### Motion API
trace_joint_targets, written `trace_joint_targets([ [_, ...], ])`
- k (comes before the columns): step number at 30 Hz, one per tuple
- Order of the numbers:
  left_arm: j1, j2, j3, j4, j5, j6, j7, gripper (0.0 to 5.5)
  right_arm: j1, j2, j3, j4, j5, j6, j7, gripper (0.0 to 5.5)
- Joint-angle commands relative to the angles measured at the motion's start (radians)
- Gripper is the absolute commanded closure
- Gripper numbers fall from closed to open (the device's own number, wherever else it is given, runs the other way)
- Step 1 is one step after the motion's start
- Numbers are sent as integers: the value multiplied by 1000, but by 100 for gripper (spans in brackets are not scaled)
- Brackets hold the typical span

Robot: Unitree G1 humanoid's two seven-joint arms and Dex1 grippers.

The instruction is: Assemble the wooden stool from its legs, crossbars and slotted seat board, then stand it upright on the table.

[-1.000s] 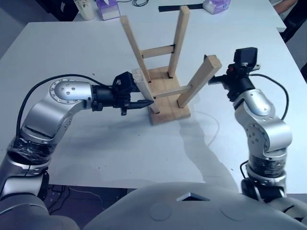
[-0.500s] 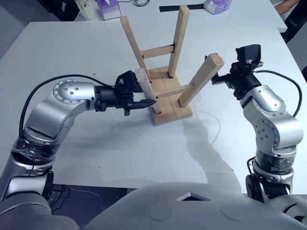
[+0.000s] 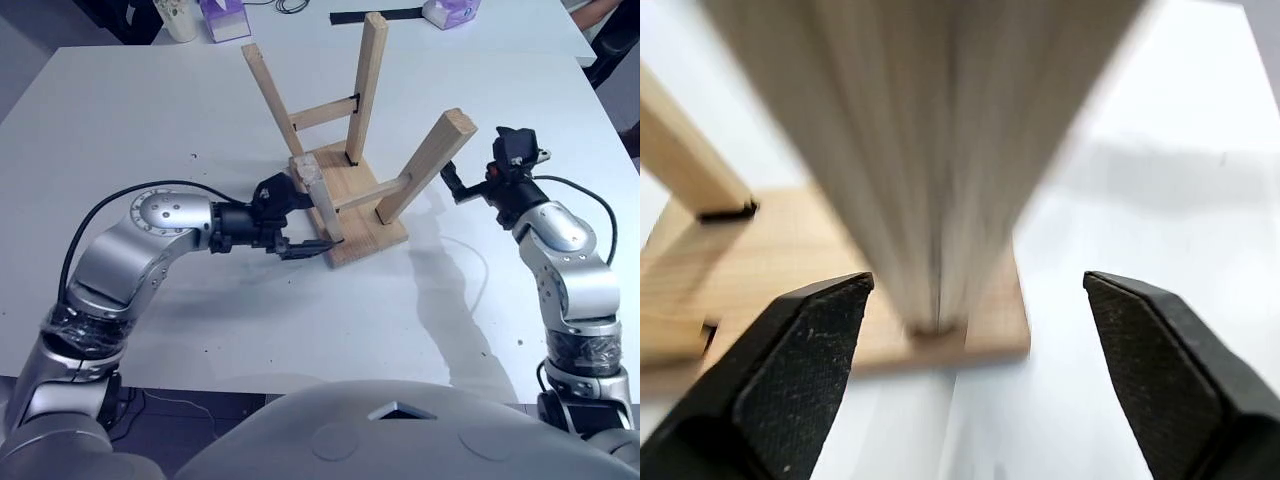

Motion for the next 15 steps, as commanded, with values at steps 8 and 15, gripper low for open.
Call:
trace_joint_targets([
  [8, 5, -65, -33, 394, 356, -474, 82, 159, 259, -323, 86, -187, 25, 16, 404, 10],
  [15, -37, -199, -68, 589, 457, -690, 136, 159, 235, -301, 200, -178, -17, 15, 416, 10],
])
